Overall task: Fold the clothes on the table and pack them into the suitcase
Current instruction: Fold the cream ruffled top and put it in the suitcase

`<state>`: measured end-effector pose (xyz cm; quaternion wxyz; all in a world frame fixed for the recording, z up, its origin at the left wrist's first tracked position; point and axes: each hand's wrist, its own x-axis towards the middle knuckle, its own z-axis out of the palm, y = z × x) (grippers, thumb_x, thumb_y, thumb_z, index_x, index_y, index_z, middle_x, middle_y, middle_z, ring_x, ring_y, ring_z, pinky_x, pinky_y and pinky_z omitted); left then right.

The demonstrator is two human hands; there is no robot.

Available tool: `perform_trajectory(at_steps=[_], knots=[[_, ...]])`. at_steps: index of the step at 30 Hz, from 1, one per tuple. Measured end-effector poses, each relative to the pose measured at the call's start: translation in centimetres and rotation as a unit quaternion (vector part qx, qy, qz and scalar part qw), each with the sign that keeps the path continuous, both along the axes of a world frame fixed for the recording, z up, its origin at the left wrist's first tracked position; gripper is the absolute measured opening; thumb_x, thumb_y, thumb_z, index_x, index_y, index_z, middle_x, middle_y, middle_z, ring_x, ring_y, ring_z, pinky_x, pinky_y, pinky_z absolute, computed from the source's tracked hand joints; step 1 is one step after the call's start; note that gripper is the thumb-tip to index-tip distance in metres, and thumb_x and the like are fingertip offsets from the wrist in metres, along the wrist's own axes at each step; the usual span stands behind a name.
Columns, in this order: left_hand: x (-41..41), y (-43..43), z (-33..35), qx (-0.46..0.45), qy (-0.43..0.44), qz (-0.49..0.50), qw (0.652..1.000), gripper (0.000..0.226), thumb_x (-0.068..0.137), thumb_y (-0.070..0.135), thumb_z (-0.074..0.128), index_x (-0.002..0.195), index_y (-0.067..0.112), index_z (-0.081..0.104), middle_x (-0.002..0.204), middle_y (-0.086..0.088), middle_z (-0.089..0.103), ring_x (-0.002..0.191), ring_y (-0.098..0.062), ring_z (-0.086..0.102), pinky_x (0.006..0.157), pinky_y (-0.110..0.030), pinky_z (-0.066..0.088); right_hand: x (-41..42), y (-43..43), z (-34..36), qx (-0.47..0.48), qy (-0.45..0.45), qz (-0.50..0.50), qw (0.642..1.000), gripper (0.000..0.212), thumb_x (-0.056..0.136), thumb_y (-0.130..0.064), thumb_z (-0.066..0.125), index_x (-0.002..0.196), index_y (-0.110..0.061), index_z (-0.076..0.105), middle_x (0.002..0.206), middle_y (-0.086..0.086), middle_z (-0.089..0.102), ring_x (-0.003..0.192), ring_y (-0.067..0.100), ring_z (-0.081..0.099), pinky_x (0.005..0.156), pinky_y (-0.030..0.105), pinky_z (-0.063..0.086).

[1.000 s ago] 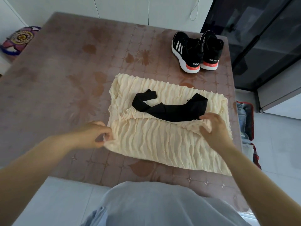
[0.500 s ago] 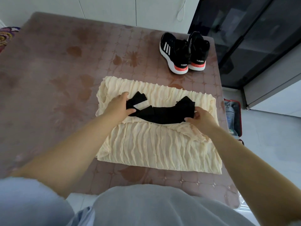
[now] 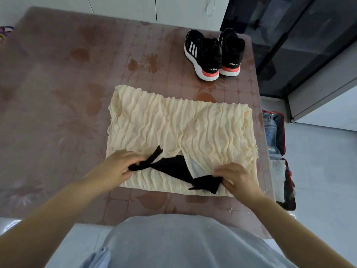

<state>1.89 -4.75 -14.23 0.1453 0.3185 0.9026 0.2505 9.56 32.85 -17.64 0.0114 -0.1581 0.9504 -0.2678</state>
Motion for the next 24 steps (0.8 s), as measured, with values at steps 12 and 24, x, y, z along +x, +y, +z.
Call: perform_trajectory(at_steps=[12,24], knots=[[2.7,1.1,-0.5,-0.086,0.099,-0.065,0.989,0.039,0.058,0.016,0.072,0.096,0.024,0.072,0.075,0.012,0.054,0.074,-0.001,0.035,0.071,-0.013,0.028,2.2,-1.9,0.4,0.07,0.025,-0.054,0.996,0.038,0.074,-0.01,0.04,0.089,-0.022,0.074,0.097,-0.001,0.068,0.085,0.023,0.063,0.091,0.038,0.046],[-3.2,0.4,0.1,-0.115,-0.072,0.416,0.899,0.064,0.082,0.038,0.066,0.13,0.004,0.041,0.126,-0.02,0.051,0.112,-0.039,0.05,0.089,-0.047,0.045,-1.3,0.8,2.4,-0.086,-0.22,-0.5,0.833,0.079,0.081,-0.043,0.066,0.138,-0.005,0.027,0.14,0.017,0.035,0.131,0.035,0.031,0.109,0.047,0.027]])
